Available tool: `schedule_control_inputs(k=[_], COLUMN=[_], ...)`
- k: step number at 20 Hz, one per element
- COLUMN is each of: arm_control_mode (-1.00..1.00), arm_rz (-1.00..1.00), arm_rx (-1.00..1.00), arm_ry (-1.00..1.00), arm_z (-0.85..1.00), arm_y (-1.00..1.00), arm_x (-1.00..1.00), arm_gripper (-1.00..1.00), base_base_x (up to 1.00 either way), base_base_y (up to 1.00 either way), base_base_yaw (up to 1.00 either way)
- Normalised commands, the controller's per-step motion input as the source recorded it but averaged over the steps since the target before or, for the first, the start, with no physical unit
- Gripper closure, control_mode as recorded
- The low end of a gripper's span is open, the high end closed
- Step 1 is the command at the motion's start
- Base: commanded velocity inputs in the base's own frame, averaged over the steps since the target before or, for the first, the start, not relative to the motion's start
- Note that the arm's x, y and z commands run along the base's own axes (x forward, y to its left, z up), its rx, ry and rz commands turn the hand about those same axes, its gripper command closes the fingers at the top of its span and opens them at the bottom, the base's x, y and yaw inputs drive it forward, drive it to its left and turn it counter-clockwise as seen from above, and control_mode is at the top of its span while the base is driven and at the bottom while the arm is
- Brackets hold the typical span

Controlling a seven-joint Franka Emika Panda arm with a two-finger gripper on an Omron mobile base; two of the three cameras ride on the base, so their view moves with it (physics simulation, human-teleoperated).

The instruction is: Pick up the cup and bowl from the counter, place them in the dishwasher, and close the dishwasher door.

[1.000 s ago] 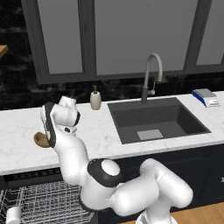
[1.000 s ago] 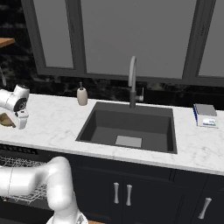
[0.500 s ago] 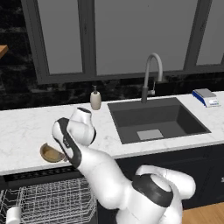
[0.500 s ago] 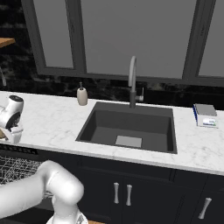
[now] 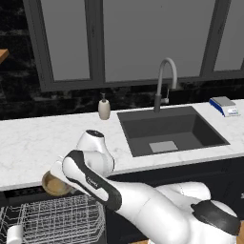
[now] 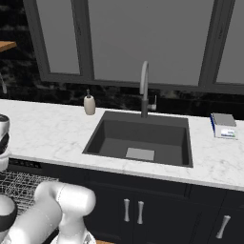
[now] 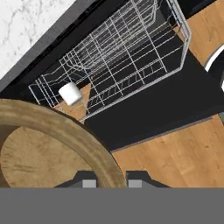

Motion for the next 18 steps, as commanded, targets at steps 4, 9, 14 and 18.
schedule_control_inputs(k=[4,9,14,18], arm_control_mode=[-1.0,-1.0,-1.0,-1.0], arm_rz=[-0.14,-0.27,-0.23,-0.16], arm_rx=[-0.17,-0.24,-0.27,-0.21], arm_ry=[0.08,0.16,0.11,0.01], arm_z=[0.09,-0.02,-0.12,-0.31], arm_y=[0.0,0.0,0.0,0.0], arm_x=[-0.37,-0.06,0.0,0.0], arm_gripper=[1.0,1.0,1.0,1.0], base_base_x=[0.0,0.0,0.0,0.0], base_base_y=[0.0,0.0,0.0,0.0], base_base_yaw=[0.0,0.0,0.0,0.0])
